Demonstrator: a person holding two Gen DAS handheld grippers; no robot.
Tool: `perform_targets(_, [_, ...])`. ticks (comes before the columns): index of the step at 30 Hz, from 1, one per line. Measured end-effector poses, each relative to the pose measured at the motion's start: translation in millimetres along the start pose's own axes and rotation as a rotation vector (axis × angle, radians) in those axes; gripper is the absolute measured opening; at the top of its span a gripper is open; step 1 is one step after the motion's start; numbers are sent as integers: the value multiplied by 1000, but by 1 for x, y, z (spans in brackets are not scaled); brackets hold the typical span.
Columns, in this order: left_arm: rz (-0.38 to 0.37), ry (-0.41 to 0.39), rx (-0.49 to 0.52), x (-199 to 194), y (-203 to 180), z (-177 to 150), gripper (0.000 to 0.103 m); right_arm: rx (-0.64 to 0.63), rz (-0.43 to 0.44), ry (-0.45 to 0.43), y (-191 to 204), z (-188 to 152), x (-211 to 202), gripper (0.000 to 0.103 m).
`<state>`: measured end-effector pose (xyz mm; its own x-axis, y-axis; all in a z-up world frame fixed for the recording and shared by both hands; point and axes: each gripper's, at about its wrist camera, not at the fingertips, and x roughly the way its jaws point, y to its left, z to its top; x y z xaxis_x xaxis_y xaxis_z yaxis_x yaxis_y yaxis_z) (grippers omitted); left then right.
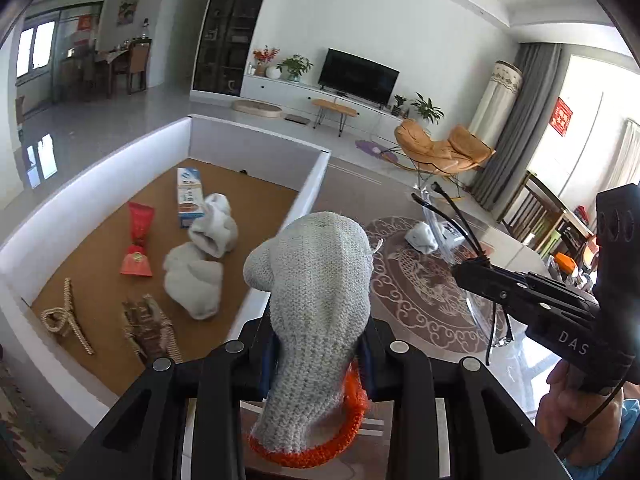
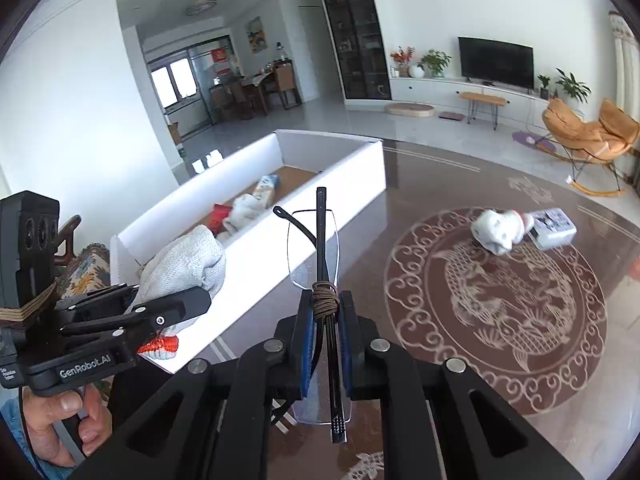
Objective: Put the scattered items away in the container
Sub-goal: 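Carry the glove and safety glasses over the white box with both tools, then open both tools to drop the glove and glasses into the box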
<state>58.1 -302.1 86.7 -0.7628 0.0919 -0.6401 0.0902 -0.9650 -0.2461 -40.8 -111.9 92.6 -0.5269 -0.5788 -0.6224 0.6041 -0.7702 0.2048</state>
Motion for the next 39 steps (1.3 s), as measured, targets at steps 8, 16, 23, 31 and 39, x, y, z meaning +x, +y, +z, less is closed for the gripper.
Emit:
perform_targets(8, [220,83,-70,24,140,59,32,-61,238,86,103,76,107,12])
perform_targets(16, [263,223,-120,82,191,72,33,-32,222,280,136,86,222,12])
perform_targets(23, [342,250,-180,93,207,74,95,51,259,427,132,78,278,45])
perform_targets(31, [330,178,-108,59,170,69,95,23,215,229,106,79,214,49])
perform_targets(39, [130,102,92,21,25,40,97,5,-62,53,-1,-6,93,49])
